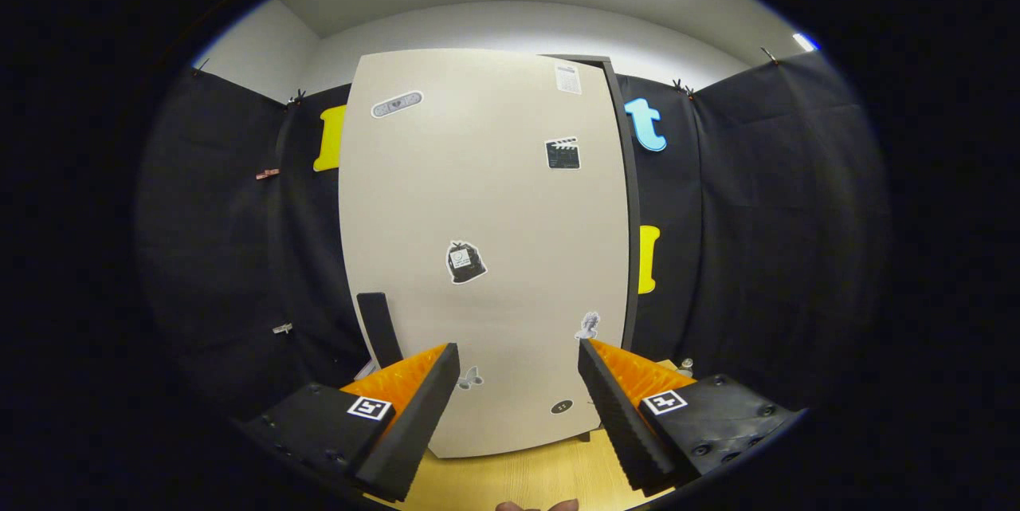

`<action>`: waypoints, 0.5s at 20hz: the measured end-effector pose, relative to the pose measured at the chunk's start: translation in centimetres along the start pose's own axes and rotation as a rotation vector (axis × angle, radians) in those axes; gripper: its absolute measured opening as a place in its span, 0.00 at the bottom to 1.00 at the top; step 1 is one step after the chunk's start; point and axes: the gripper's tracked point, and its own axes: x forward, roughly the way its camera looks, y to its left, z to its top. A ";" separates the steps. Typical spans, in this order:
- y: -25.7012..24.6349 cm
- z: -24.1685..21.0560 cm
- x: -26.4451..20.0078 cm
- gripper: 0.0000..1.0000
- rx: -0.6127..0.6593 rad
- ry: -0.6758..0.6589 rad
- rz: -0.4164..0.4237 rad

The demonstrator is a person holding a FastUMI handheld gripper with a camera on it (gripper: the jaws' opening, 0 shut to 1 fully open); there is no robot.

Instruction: Open the shoe cabinet door, grab the shoes and put them into the shoe cabinet, then close the shoe cabinet door.

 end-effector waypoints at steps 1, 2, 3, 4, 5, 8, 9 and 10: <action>-0.1 0.0 0.0 0.98 -0.006 -0.001 -0.002; -0.1 0.0 0.1 0.98 -0.014 -0.001 -0.001; -0.2 0.0 0.2 0.98 -0.020 -0.001 -0.001; -0.2 0.0 0.2 0.98 -0.025 -0.003 -0.004; -0.4 0.0 0.3 0.98 -0.029 -0.007 -0.006; -0.3 0.2 0.4 0.98 -0.022 -0.007 -0.003; -0.3 0.2 0.3 0.98 -0.024 -0.009 -0.004; -0.3 0.1 0.3 0.98 -0.024 -0.008 -0.003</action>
